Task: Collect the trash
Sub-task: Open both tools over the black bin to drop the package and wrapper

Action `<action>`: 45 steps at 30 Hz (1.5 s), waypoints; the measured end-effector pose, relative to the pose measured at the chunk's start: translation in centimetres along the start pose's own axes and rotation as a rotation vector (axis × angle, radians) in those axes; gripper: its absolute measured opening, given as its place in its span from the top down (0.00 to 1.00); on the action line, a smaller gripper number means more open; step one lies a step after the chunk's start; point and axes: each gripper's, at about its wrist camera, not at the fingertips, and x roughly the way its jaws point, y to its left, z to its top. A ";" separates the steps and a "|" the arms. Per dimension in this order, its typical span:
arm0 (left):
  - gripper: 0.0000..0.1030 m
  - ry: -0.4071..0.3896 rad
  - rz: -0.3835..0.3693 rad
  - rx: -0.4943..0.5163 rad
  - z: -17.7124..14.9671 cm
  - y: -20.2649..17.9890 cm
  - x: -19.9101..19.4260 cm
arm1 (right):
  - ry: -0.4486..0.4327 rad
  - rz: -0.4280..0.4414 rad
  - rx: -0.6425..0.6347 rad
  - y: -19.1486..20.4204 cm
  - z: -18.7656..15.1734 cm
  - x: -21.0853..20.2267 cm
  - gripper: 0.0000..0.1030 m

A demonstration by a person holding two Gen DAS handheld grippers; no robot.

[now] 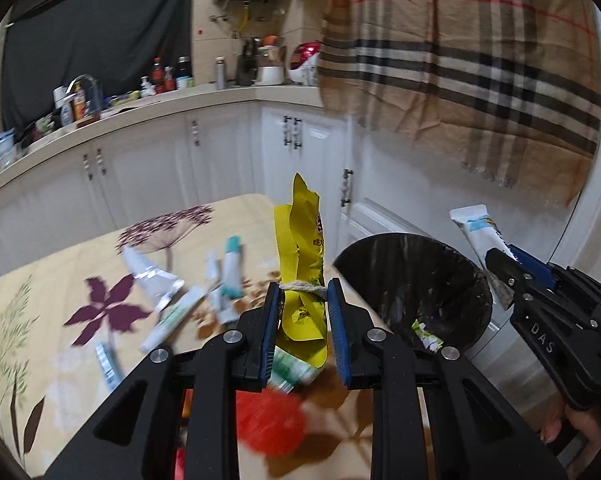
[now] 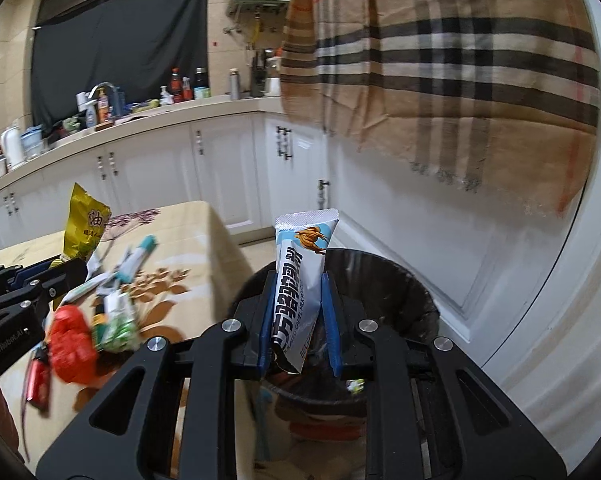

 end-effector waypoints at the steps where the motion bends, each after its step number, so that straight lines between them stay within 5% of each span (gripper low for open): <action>1: 0.76 0.003 -0.006 0.003 0.1 -0.3 0.4 | 0.001 -0.008 0.004 -0.3 0.2 0.5 0.80; 23: 0.76 0.049 -0.037 0.081 3.0 -5.9 8.8 | 0.043 -0.069 0.070 -4.6 0.6 6.5 0.79; 26: 0.75 0.049 -0.040 0.087 3.2 -6.3 9.4 | 0.042 -0.083 0.081 -5.1 0.6 6.9 0.73; 28: 0.70 0.043 -0.040 0.089 3.3 -6.6 9.6 | 0.039 -0.090 0.092 -5.4 0.6 7.2 0.63; 32: 0.51 0.029 -0.041 0.080 3.4 -6.7 9.6 | 0.036 -0.107 0.102 -5.9 0.6 7.4 0.60; 45: 0.32 -0.012 -0.019 0.000 3.3 -3.4 5.2 | 0.026 -0.055 0.088 -3.5 1.0 4.6 0.57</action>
